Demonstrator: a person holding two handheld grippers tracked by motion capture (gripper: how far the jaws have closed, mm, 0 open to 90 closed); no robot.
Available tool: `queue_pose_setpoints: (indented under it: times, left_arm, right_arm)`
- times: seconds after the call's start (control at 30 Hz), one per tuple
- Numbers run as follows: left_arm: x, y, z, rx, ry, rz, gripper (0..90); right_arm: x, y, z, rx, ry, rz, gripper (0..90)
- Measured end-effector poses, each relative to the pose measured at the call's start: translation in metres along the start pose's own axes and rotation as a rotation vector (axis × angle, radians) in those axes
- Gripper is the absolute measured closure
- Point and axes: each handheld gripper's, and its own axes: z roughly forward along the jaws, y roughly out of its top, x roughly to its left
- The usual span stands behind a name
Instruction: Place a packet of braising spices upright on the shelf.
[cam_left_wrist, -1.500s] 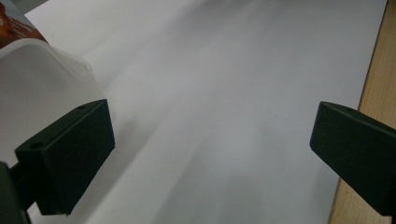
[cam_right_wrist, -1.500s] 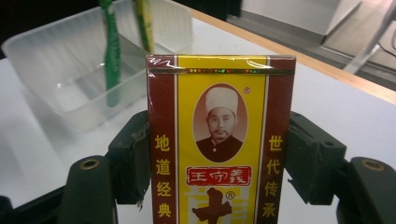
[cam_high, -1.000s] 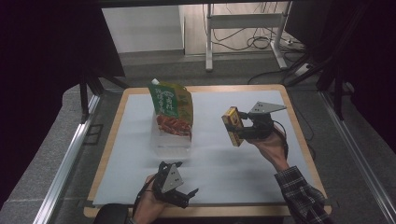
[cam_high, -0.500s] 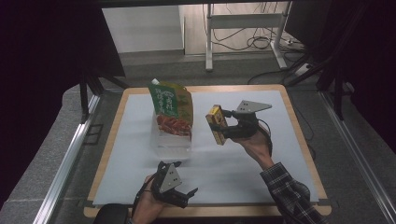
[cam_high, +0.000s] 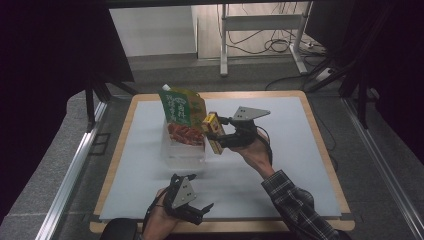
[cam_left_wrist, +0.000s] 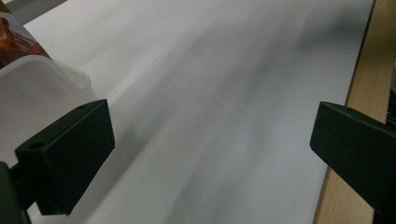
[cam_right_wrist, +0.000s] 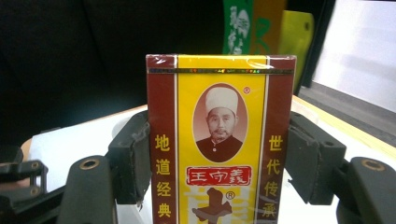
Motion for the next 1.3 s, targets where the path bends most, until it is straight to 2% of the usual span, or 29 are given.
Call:
queue_pose_setpoints:
  times: [0.47, 1.3]
  left_arm:
    - [-0.001, 0.000, 0.001, -0.004, -0.008, -0.001, 0.0]
    - [-0.002, 0.000, 0.001, -0.004, -0.011, 0.001, 0.0]
  right_arm:
    - [0.010, 0.000, 0.040, -0.007, 0.044, 0.004, 32.0]
    - [0.021, -0.007, 0.080, 0.000, 0.084, 0.014, 32.0]
